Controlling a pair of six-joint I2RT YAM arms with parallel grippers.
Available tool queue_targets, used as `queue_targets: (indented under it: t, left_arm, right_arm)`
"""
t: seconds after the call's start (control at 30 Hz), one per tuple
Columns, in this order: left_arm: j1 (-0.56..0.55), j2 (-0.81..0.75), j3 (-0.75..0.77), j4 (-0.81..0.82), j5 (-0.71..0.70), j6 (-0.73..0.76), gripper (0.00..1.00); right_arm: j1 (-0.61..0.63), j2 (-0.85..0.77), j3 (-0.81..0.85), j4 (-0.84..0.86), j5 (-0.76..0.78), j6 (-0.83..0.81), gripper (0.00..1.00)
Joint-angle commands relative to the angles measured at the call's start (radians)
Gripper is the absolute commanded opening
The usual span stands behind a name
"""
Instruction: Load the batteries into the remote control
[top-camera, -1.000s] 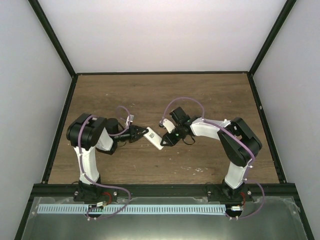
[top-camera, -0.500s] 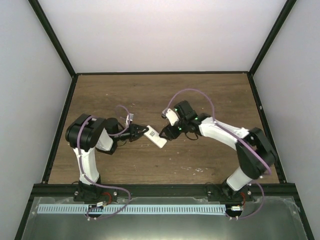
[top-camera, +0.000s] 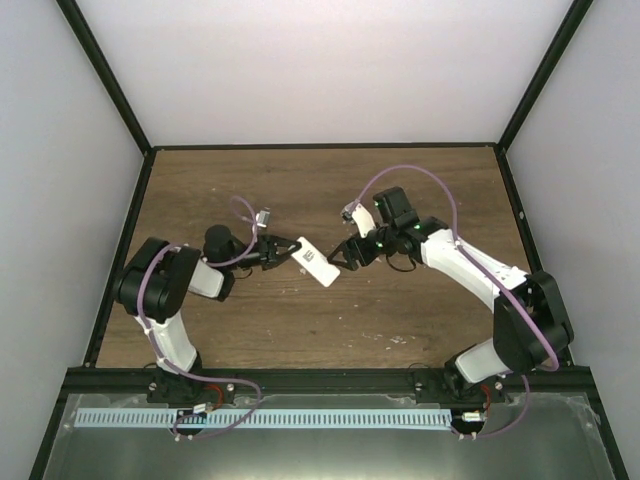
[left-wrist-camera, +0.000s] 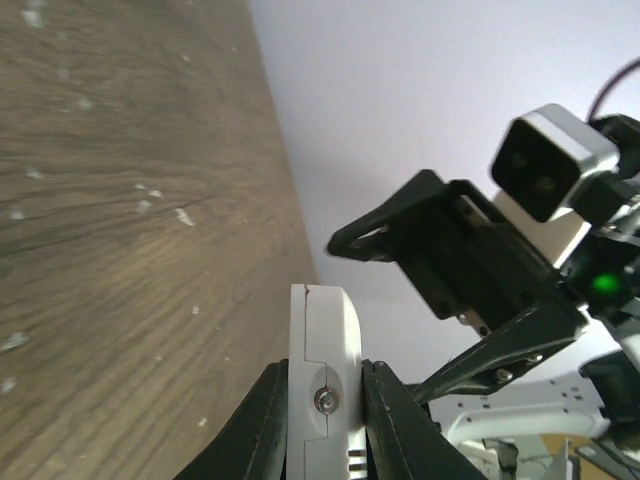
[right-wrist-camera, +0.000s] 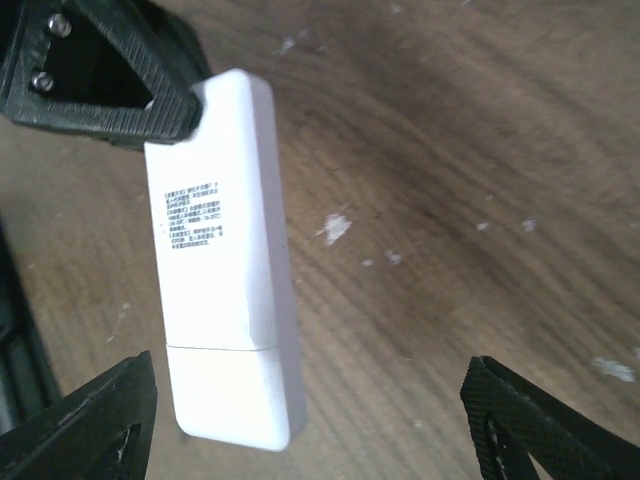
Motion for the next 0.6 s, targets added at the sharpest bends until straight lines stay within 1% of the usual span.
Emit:
queue_targets:
  t: [0.0,0.07,0.13,0.3,0.47,0.57]
  left_arm:
    - [-0.027,-0.042,0.041,0.031,0.08,-0.068,0.0]
    - [-0.037,-0.038,0.054,0.07,0.112,-0.114,0.0]
    - [-0.047,-0.041,0.061,0.098,0.136,-0.143,0.0]
    - [-0.065,-0.067,0.067,0.08,0.153,-0.132,0.0]
    - [-0.08,-0.088,0.074,0.066,0.177,-0.108,0.0]
    - [-0.085,-0.1,0.08,0.053,0.189,-0.09,0.0]
  right_arm:
    - [-0.006,0.008,0.038,-0.071,-0.168,-0.008,0.77]
    - [-0.006,0.013,0.047,-0.084,-0.222,-0.021,0.77]
    - [-0.006,0.024,0.057,-0.097,-0.238,-0.03,0.77]
    - [-0.005,0.065,0.08,-0.153,-0.291,-0.062,0.76]
    - [-0.005,0.085,0.089,-0.183,-0.387,-0.08,0.7]
    - [-0.005,0.091,0.092,-0.2,-0.435,-0.097,0.64]
